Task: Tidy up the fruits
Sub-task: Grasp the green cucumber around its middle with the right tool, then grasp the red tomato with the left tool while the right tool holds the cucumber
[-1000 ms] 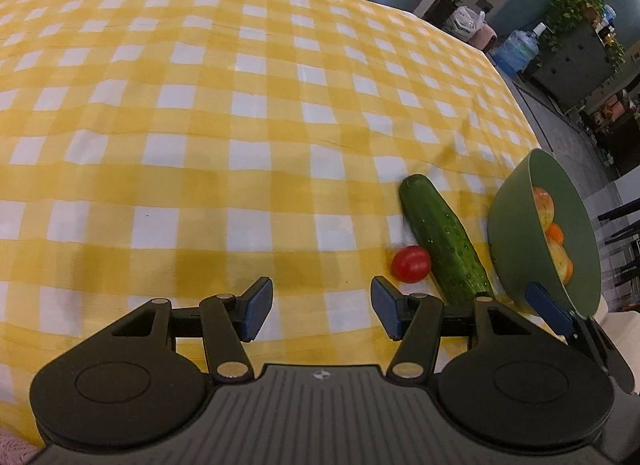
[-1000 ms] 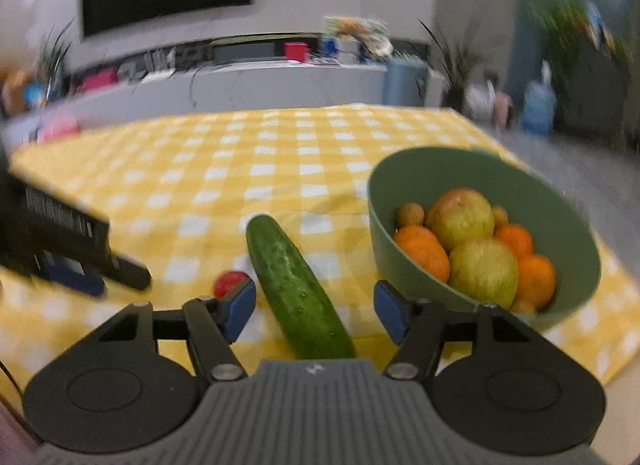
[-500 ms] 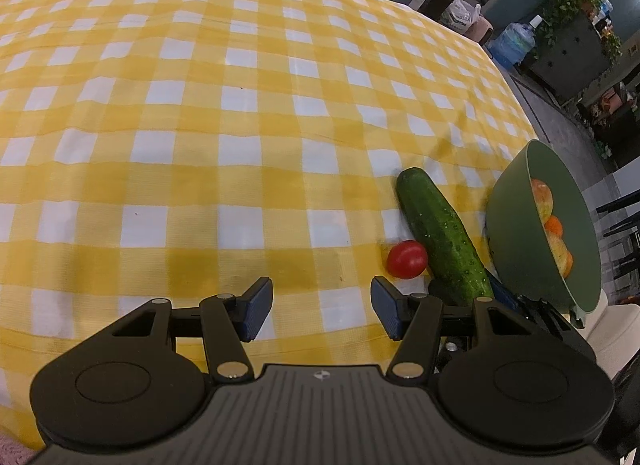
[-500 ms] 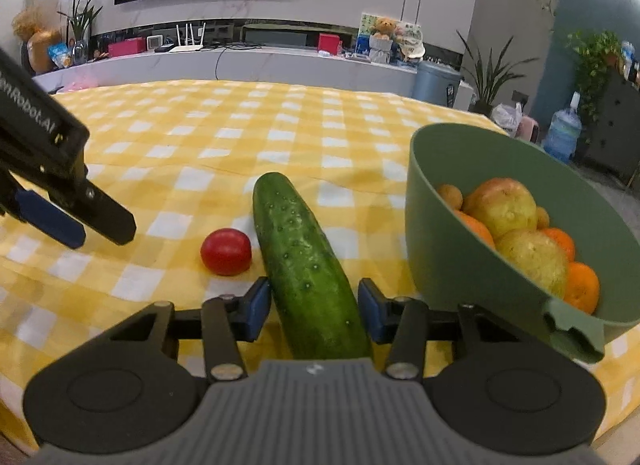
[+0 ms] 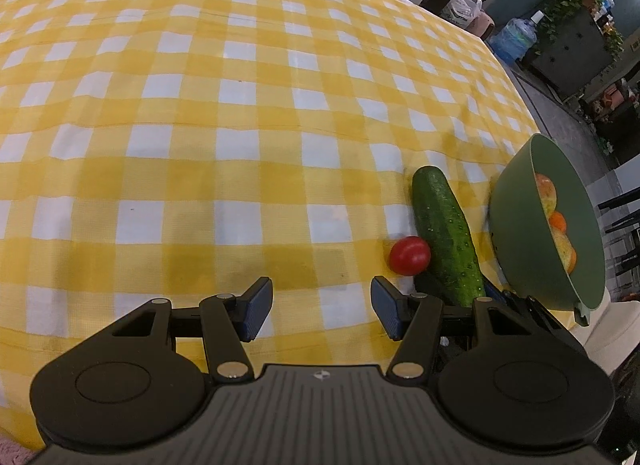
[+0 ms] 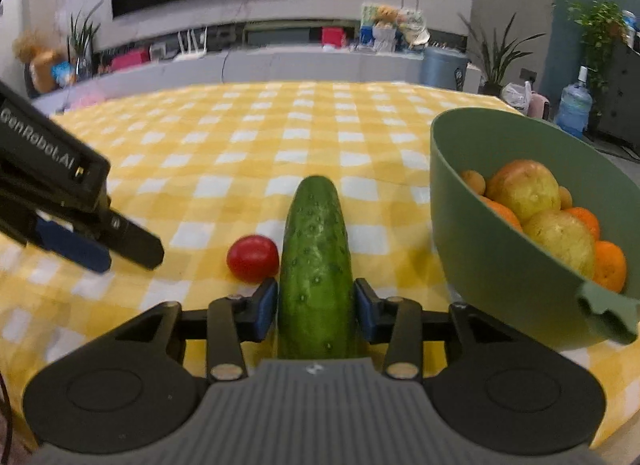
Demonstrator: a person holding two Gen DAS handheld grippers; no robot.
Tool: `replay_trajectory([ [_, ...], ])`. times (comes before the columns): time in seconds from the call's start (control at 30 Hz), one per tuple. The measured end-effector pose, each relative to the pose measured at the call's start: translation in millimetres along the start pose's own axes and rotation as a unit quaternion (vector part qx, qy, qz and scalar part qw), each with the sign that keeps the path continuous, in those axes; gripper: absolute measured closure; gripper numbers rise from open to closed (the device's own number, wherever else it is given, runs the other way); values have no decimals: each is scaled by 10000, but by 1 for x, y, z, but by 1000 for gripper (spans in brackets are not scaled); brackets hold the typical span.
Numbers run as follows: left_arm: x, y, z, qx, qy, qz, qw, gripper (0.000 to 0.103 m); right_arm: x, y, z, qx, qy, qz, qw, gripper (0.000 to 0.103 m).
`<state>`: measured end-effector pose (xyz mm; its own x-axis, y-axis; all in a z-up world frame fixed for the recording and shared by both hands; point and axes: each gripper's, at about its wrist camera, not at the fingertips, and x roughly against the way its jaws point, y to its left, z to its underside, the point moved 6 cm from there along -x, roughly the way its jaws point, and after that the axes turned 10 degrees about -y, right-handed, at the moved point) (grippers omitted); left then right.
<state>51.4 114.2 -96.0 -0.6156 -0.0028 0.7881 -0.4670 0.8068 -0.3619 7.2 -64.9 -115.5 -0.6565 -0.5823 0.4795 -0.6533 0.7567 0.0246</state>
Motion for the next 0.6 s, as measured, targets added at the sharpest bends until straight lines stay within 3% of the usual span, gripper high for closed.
replay_trajectory([
  [0.17, -1, -5, 0, -90, -128, 254, 9996, 36, -2, 0, 5, -3, -392, 77, 9992, 65],
  [0.43, 1, -22, -5, -507, -527, 803, 9941, 36, 9, -12, 6, -159, -262, -24, 9995, 68],
  [0.6, -1, -34, -3, -964, -647, 981, 9884, 37, 6, -18, 6, -427, -411, -73, 9982, 67],
])
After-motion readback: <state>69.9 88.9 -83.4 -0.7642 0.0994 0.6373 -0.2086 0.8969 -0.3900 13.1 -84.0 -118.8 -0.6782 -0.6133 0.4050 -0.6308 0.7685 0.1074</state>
